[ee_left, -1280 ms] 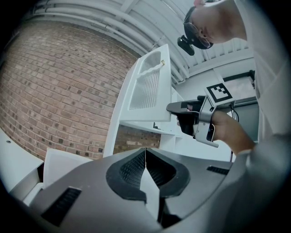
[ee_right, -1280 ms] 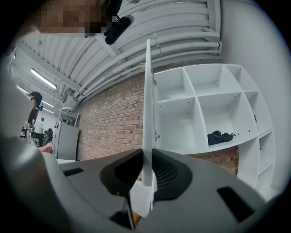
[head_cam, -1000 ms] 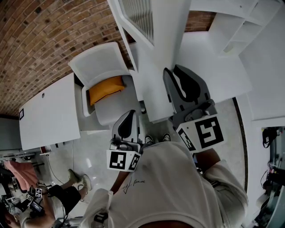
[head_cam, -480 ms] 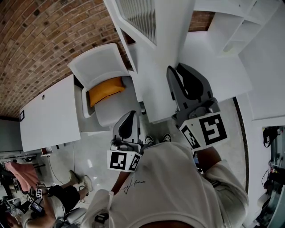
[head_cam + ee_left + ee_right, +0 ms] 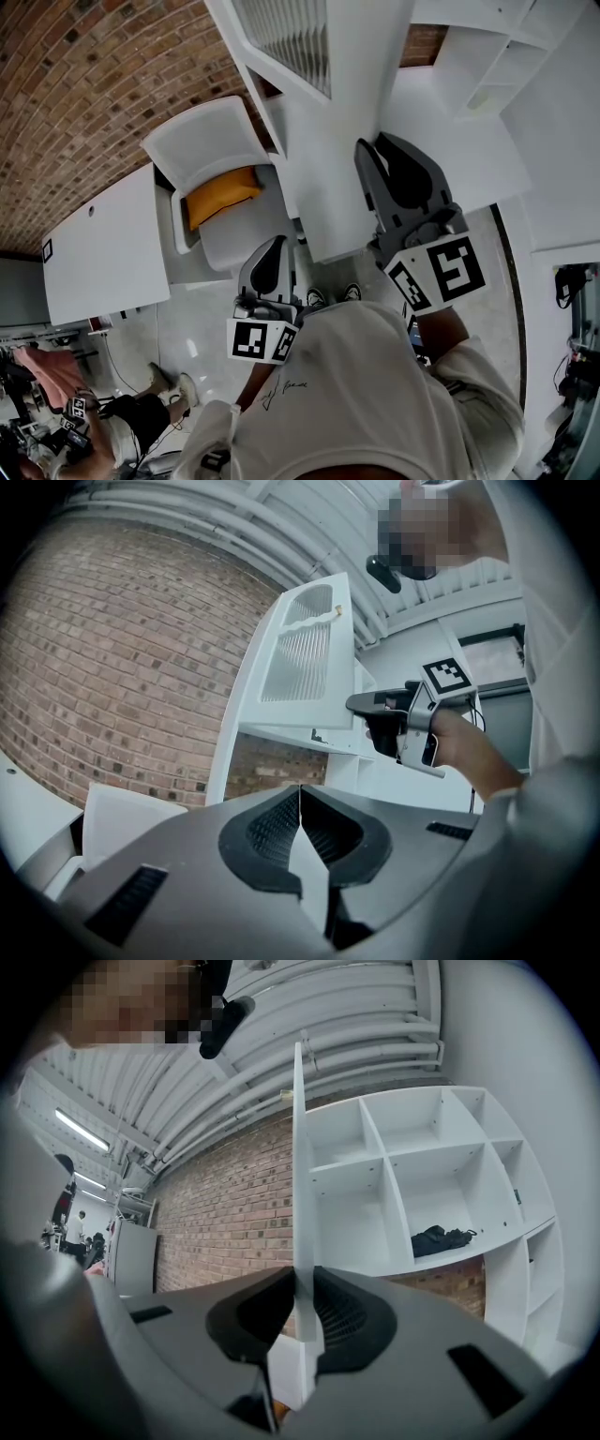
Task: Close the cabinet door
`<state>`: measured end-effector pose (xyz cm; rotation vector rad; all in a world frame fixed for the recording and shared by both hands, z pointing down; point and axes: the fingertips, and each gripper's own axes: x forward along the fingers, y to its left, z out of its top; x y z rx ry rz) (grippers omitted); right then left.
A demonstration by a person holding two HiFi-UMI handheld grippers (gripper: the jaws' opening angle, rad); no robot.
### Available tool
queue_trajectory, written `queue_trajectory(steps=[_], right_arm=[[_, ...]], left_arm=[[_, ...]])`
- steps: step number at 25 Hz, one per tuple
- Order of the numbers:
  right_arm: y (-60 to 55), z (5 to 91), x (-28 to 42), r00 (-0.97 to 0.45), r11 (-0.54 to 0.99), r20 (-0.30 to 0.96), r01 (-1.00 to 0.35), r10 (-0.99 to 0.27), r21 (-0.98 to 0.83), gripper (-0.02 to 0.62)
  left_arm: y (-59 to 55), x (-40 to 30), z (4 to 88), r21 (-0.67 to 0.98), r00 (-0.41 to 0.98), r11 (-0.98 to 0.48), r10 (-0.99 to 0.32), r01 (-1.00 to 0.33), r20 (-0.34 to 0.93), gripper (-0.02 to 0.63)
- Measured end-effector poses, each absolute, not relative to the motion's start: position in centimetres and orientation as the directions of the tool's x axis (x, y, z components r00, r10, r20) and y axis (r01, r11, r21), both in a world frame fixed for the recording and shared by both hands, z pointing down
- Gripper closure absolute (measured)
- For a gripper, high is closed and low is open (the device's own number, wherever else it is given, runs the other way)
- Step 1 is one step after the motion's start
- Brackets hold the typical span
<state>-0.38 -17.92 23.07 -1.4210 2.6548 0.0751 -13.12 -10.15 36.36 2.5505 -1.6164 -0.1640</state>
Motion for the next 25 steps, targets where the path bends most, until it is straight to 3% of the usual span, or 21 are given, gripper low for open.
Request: queue_trajectory(steps=[25], right_arm=[[-19.5, 23.0, 1.9, -0.616, 0.62, -0.133, -0.784, -0.777, 0.008, 0.526]], left_arm=[[-11.5, -11.0, 36.3, 0.161, 0.443, -0.44, -0.896, -0.883, -0.019, 0.589]])
